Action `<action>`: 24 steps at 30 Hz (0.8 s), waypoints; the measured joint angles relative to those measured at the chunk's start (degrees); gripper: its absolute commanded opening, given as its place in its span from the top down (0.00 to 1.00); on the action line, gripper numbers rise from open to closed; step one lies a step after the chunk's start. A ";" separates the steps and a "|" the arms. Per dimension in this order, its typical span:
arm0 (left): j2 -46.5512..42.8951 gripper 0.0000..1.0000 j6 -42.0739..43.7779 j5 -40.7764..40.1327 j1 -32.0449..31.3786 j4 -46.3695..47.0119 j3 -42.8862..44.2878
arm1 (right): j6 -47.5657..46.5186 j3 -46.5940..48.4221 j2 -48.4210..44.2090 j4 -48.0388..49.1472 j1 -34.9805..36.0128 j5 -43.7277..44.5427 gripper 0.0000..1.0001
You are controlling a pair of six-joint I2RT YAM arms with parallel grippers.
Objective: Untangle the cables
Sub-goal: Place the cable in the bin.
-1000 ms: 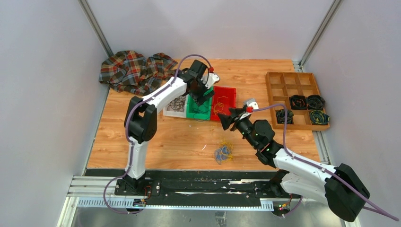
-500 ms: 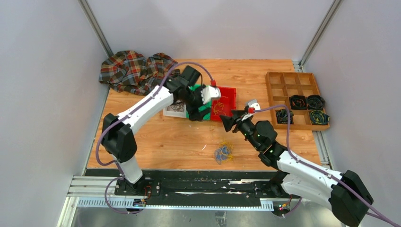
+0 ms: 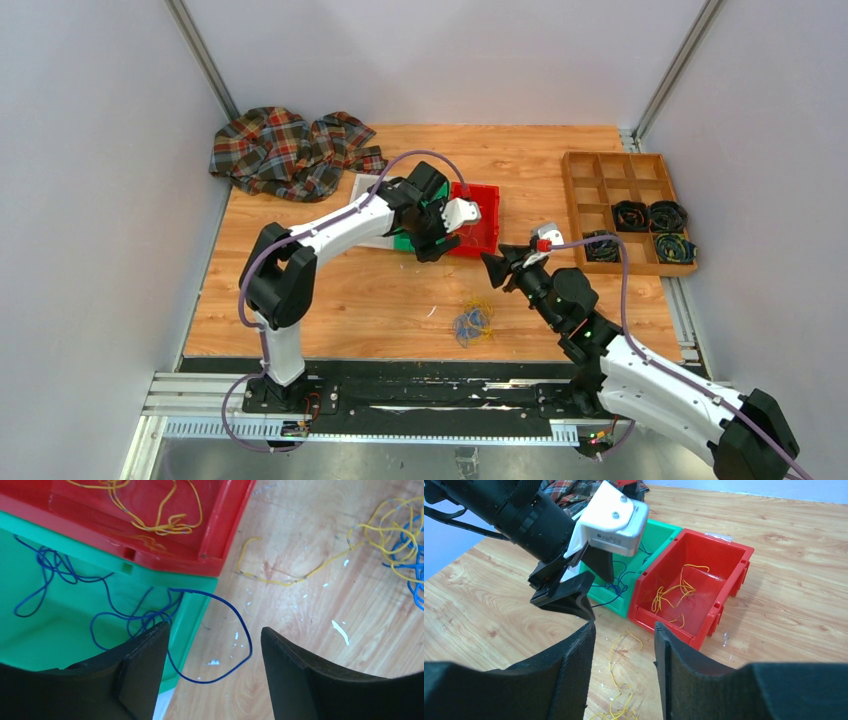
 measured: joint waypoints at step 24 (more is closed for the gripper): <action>3.17 0.95 -1.22 -5.40 4.68 7.63 3.89 | 0.81 -0.17 0.04 -1.88 0.00 1.55 0.90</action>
